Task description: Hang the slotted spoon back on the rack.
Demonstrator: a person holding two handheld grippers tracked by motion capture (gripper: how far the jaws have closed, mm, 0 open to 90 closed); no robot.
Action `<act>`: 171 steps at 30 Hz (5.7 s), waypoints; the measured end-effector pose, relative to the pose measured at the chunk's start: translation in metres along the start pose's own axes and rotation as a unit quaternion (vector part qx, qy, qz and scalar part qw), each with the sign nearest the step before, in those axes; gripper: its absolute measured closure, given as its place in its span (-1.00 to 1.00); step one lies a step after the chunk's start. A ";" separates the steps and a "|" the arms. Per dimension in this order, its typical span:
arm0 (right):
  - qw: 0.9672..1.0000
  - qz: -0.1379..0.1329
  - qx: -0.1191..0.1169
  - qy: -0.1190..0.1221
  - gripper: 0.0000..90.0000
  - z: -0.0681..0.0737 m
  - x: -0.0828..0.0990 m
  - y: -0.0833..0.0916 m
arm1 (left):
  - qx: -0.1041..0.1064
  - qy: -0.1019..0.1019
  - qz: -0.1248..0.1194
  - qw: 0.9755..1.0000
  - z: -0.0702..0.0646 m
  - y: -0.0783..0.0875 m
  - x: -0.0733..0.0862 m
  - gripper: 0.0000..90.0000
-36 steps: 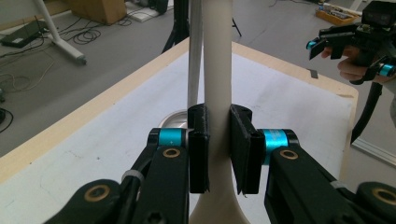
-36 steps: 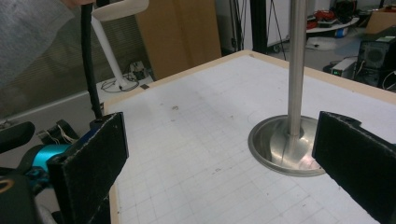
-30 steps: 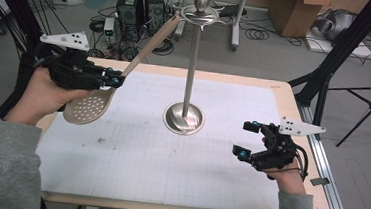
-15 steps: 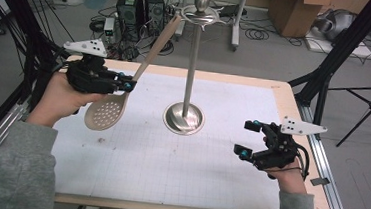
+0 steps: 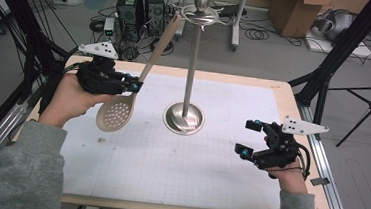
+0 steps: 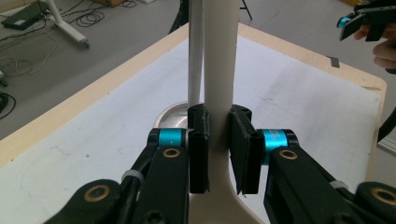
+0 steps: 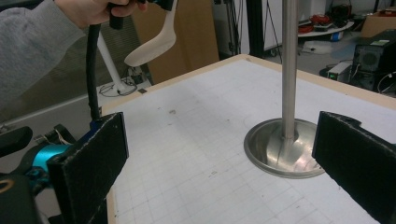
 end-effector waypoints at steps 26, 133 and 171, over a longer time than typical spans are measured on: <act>1.000 -0.005 -0.002 0.006 -0.95 0.002 -0.003 0.001 | -0.010 0.014 0.012 1.000 -0.006 -0.036 -0.006 0.73; 1.000 0.007 0.010 -0.002 -0.95 -0.005 0.005 0.001 | -0.016 0.028 -0.131 0.991 0.013 0.008 0.104 -0.75; 0.997 -0.001 0.070 -0.013 -0.95 -0.024 0.014 0.013 | -0.112 0.057 -0.194 0.973 0.053 0.086 0.167 -0.75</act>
Point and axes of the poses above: each handheld gripper's, and its own axes: y roughly backward along the jaws, x roughly out of its underside, z roughly to its left, the point moved 8 cm from there along -y, roughly forward along the jaws, and after that the axes turned 6 degrees about y, right-handed, at the moved point
